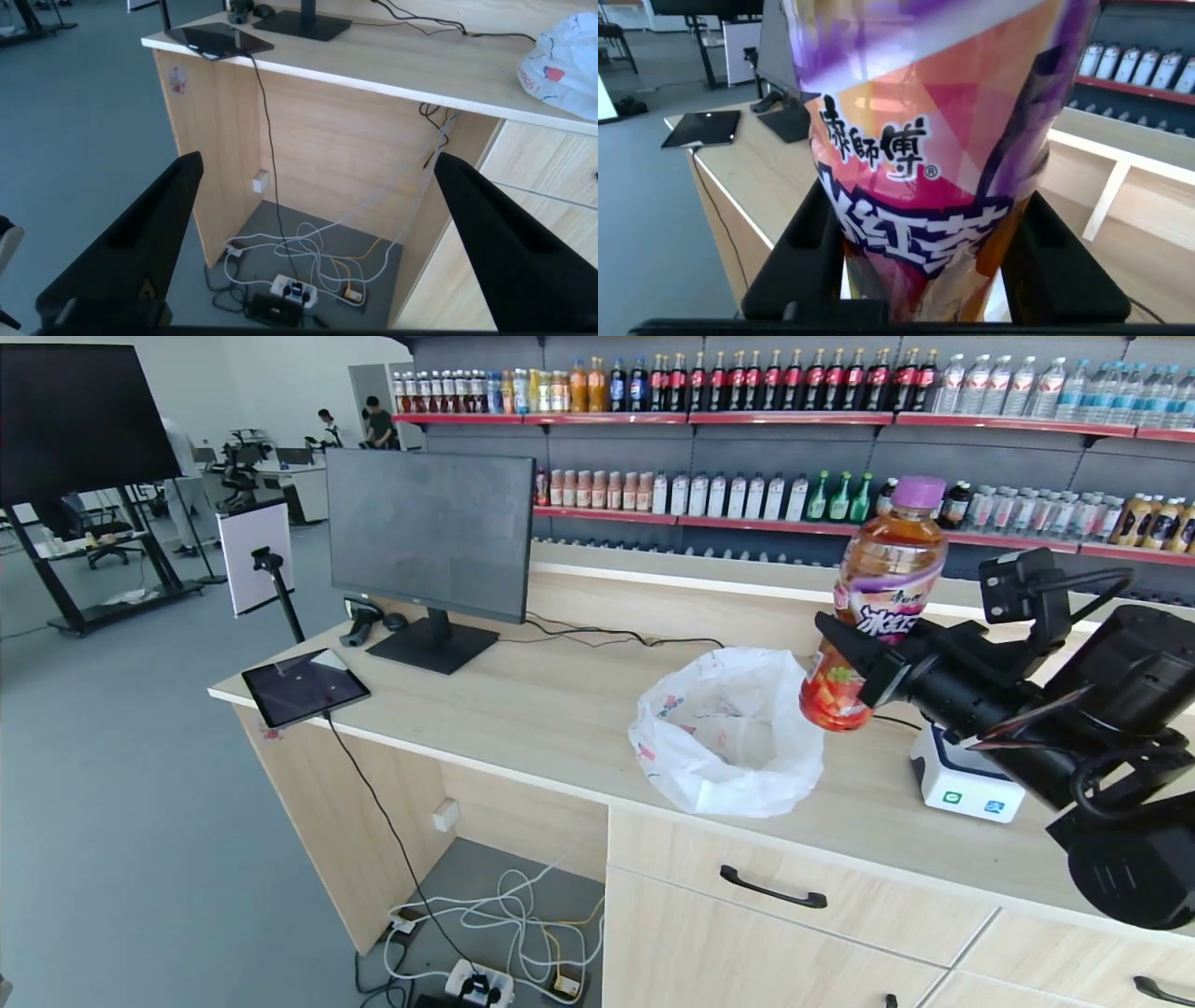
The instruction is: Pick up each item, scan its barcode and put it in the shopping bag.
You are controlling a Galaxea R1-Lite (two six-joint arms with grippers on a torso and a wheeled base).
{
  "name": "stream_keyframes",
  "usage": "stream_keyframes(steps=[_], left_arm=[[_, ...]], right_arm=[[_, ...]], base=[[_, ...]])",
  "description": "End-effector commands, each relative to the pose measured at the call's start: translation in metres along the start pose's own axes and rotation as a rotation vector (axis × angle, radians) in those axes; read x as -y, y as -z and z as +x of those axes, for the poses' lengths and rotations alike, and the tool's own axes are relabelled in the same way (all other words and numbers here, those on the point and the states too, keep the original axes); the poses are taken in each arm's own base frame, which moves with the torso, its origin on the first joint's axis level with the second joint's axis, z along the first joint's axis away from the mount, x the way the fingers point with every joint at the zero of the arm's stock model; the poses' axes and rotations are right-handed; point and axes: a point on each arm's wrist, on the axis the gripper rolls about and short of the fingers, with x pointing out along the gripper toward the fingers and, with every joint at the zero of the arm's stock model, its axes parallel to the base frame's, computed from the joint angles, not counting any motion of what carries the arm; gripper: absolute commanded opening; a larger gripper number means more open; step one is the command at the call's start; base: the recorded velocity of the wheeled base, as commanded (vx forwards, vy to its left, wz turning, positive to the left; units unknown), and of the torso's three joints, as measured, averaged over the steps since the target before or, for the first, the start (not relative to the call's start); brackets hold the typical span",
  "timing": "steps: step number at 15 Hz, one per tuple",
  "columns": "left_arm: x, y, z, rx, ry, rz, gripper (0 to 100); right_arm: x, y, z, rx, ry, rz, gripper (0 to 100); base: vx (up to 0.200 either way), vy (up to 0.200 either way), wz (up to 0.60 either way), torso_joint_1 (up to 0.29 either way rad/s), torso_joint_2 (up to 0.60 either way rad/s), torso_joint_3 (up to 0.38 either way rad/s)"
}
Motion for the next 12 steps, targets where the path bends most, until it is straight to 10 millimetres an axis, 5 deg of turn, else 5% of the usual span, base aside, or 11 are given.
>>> stream_keyframes(steps=[1, 8, 12], left_arm=[[0.000, 0.000, 0.000, 0.000, -0.002, 0.000, 100], [0.000, 0.000, 0.000, 0.000, -0.001, 0.000, 100], [0.000, 0.000, 0.000, 0.000, -0.001, 0.000, 100]], right_arm=[[-0.003, 0.025, 0.017, -0.048, -0.020, 0.014, 0], [-0.019, 0.058, 0.045, -0.008, -0.069, 0.025, 0], [-0.032, 0.072, 0.078, 0.045, -0.114, 0.052, 0]], base=[[0.000, 0.000, 0.00, 0.000, 0.00, 0.000], [0.000, 0.000, 0.00, 0.000, 0.00, 0.000], [0.000, 0.000, 0.00, 0.000, 0.00, 0.000]])
